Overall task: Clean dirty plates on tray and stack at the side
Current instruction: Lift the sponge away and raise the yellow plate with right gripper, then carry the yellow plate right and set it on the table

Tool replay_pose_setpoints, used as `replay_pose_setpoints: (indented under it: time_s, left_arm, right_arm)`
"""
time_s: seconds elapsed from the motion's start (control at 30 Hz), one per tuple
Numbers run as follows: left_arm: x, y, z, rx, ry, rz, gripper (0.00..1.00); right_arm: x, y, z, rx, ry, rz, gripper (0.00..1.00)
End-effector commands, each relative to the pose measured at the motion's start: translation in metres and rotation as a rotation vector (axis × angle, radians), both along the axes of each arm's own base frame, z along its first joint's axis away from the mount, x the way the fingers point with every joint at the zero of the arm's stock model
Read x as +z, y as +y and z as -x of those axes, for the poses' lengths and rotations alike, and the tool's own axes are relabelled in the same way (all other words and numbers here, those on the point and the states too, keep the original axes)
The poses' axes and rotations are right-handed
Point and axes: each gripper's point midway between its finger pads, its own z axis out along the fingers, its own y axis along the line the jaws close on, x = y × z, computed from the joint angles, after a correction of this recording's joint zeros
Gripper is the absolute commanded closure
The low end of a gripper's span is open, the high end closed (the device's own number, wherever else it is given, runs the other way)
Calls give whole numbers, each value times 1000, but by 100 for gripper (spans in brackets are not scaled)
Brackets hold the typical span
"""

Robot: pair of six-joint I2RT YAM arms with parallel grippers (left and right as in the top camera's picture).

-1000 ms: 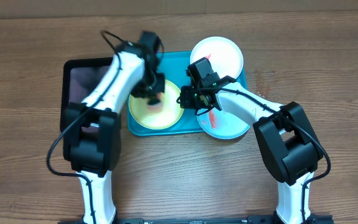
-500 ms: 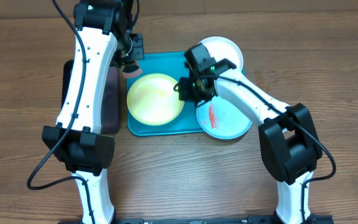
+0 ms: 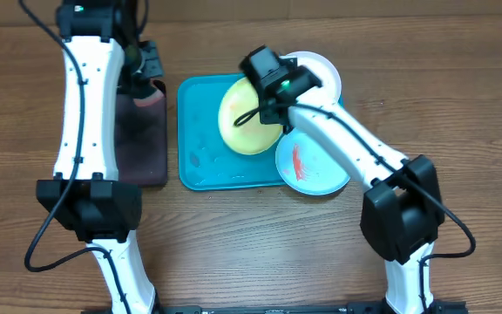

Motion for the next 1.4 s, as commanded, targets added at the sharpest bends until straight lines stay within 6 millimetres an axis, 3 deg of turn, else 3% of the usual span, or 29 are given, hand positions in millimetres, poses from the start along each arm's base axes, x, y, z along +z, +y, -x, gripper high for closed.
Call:
replay_pose_setpoints:
  time_s: [0.0, 0.27, 0.67, 0.9, 1.0, 1.37]
  left_arm:
    - [6, 0, 0, 18, -18, -3, 96]
    - [6, -3, 0, 15, -16, 5, 96]
    - [5, -5, 2, 11, -7, 16, 96]
    - [5, -5, 5, 11, 2, 15, 96]
    - [4, -5, 5, 10, 6, 15, 96]
    - [4, -8, 6, 3, 7, 19, 96]
  right_arm:
    - [69, -14, -6, -57, -281, 242, 96]
    - [119, 5, 13, -80, -540, 451, 96]
    - [114, 11, 23, -57, -517, 451, 96]
    - [67, 24, 24, 1, -280, 217, 96]
    - [56, 22, 23, -4, -190, 103, 96]
    - [84, -23, 5, -22, -1, -364, 96]
